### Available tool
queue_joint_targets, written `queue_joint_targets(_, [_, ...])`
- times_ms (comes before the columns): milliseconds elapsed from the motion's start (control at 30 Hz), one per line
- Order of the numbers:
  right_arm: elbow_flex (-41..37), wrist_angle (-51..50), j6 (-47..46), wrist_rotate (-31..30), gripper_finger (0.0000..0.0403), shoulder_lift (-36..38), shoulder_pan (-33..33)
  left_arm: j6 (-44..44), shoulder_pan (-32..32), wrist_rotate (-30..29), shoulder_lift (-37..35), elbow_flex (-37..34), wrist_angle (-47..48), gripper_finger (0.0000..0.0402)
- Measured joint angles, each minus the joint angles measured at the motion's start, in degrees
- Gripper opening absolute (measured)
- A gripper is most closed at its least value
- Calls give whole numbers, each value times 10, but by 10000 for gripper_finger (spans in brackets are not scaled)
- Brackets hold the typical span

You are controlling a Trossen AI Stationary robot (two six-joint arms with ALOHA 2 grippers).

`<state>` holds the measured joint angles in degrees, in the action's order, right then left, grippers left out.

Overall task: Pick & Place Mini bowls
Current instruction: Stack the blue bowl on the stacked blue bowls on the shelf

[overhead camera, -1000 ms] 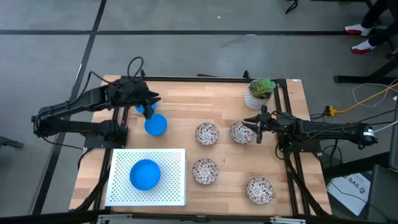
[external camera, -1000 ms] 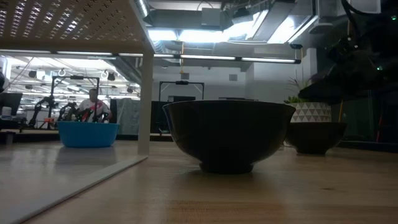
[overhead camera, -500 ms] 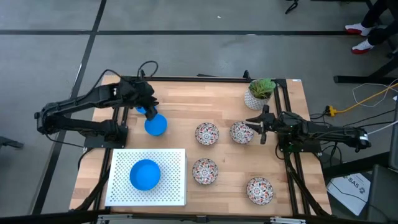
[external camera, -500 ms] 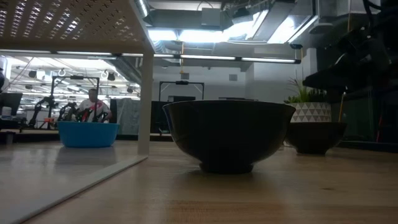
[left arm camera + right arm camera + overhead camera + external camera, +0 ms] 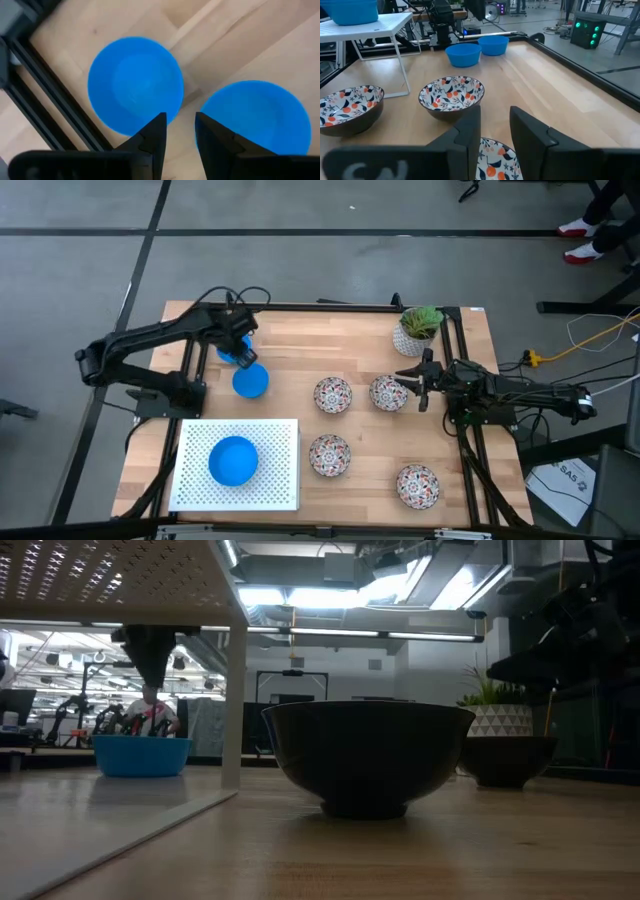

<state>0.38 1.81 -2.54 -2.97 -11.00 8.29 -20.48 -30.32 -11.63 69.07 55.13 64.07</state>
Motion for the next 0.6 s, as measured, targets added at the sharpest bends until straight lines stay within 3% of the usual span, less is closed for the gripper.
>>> queue_joint_targets(233, [0, 0, 0, 0, 104, 0, 0, -17, -39, 36, 81, 0, 0, 113])
queue_joint_targets(600, [0, 0, 0, 0, 104, 0, 0, -2, -43, 39, 150, 0, -59, 153])
